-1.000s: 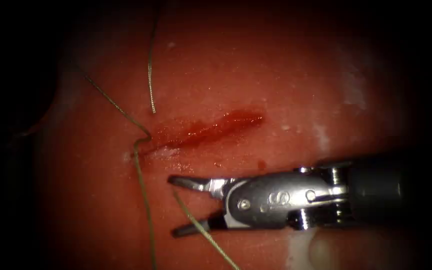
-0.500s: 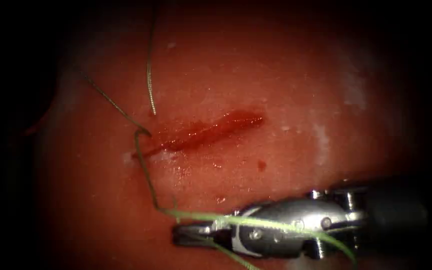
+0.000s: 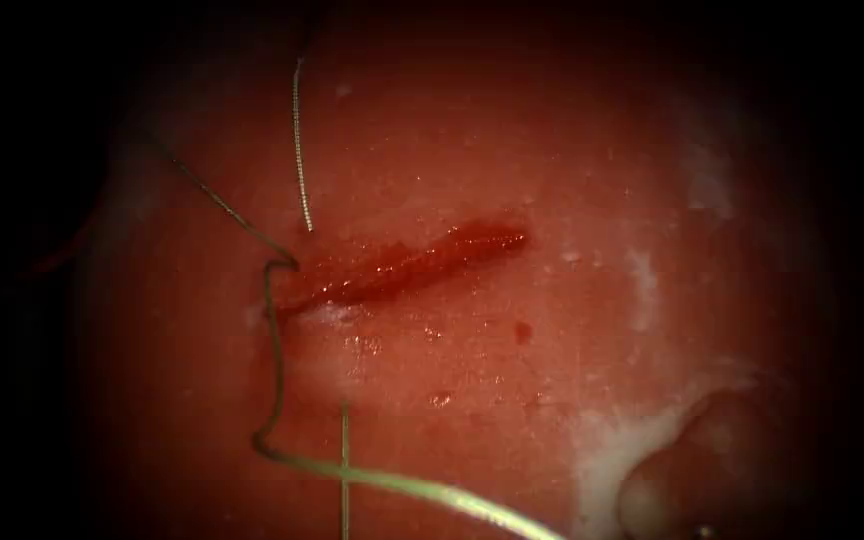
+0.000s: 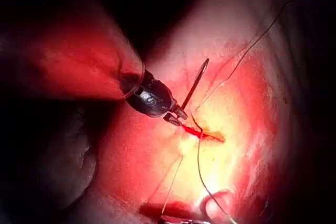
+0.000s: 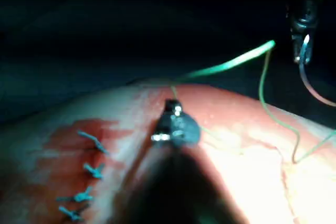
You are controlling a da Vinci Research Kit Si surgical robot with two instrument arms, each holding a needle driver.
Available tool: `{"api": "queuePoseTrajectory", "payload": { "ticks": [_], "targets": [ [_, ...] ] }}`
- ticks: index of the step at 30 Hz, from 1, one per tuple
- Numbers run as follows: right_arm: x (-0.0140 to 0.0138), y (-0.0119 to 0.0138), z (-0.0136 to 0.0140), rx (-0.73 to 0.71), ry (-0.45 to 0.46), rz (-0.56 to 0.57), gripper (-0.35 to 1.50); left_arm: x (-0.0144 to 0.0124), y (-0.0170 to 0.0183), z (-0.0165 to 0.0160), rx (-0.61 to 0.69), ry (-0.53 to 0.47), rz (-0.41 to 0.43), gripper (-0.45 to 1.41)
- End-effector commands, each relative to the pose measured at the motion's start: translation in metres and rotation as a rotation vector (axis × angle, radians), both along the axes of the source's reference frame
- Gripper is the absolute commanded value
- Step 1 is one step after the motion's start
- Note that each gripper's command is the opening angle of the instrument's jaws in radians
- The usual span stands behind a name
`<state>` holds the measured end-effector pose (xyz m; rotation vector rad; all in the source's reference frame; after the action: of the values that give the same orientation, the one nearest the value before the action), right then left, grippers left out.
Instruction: Wound Closure
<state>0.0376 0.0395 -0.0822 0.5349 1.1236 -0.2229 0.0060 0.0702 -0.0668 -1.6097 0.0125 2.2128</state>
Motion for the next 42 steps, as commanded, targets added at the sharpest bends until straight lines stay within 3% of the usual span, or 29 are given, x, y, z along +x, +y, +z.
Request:
{"api": "queuePoseTrajectory", "payload": {
  "ticks": [1, 2, 3, 4, 6, 7, 11, 12, 15, 19, 25, 34, 35, 36, 37, 38, 40, 42],
  "targets": [
    [0.0009, -0.0006, -0.0001, 0.014, 0.0, -0.004, -0.35, -0.0005, -0.0004, 0.0006, 0.002, -0.002, 0.002, -0.35],
    [0.001, -0.0002, 0.0, 0.017, 0.017, -0.011, -0.28, -0.0005, -0.0004, 0.0006, 0.002, -0.003, 0.003, -0.35],
    [0.0011, -0.0001, 0.0001, 0.018, 0.021, -0.012, -0.03, -0.0005, -0.0004, 0.0006, 0.002, -0.003, 0.003, -0.35],
    [0.0009, 0.0008, 0.0003, 0.009, 0.033, 0.027, 0.56, -0.0005, -0.0004, 0.0006, 0.002, -0.003, 0.003, -0.35],
    [0.0003, 0.0017, 0.0003, -0.013, 0.02, 0.074, 0.93, -0.0004, -0.0004, 0.0006, 0.002, -0.003, 0.003, -0.35],
    [-0.0003, 0.0024, 0.0004, -0.024, 0.008, 0.103, 1.03, -0.0004, -0.0004, 0.0006, 0.002, -0.003, 0.003, -0.35],
    [-0.0033, 0.0057, 0.0013, -0.08, -0.059, 0.241, 1.15, -0.0004, -0.0004, 0.0006, 0.002, -0.003, 0.003, -0.35],
    [-0.0044, 0.008, 0.0022, -0.093, -0.097, 0.366, 1.25, -0.0005, -0.0004, 0.0006, 0.002, -0.002, 0.002, -0.35],
    [-0.0047, 0.0095, 0.0034, -0.092, -0.086, 0.456, 1.33, -0.0005, -0.0004, 0.0006, 0.002, -0.002, 0.002, -0.35],
    [-0.0038, 0.0102, 0.005, -0.09, -0.08, 0.497, 1.3, -0.0006, -0.0005, 0.0006, 0.002, -0.001, 0.001, -0.35],
    [0.0007, 0.0099, 0.008, -0.092, -0.067, 0.491, 1.25, -0.0009, -0.0005, 0.0007, 0.001, -0.002, 0.001, -0.35],
    [0.0029, 0.0094, 0.0118, -0.104, -0.065, 0.465, 1.22, -0.001, -0.0005, 0.0007, 0.001, -0.003, 0.003, -0.35],
    [0.003, 0.0096, 0.0119, -0.101, -0.061, 0.459, 1.15, -0.001, -0.0005, 0.0007, 0.001, -0.003, 0.003, -0.35],
    [0.0031, 0.0096, 0.0118, -0.091, -0.053, 0.444, 0.78, -0.001, -0.0005, 0.0007, 0.001, -0.003, 0.003, -0.35],
    [0.0031, 0.0096, 0.0118, -0.091, -0.053, 0.444, 0.78, -0.001, -0.0005, 0.0007, 0.001, -0.003, 0.003, -0.35],
    [0.003, 0.0095, 0.0117, -0.095, -0.049, 0.437, 0.53, -0.001, -0.0005, 0.0007, 0.001, -0.003, 0.003, -0.35],
    [0.003, 0.0091, 0.0115, -0.1, -0.022, 0.394, -0.29, -0.001, -0.0005, 0.0007, 0.001, -0.003, 0.003, -0.35],
    [0.0028, 0.0086, 0.0109, -0.091, 0.0, 0.347, -0.35, -0.001, -0.0005, 0.0007, 0.001, -0.003, 0.003, -0.35]
  ]
}}
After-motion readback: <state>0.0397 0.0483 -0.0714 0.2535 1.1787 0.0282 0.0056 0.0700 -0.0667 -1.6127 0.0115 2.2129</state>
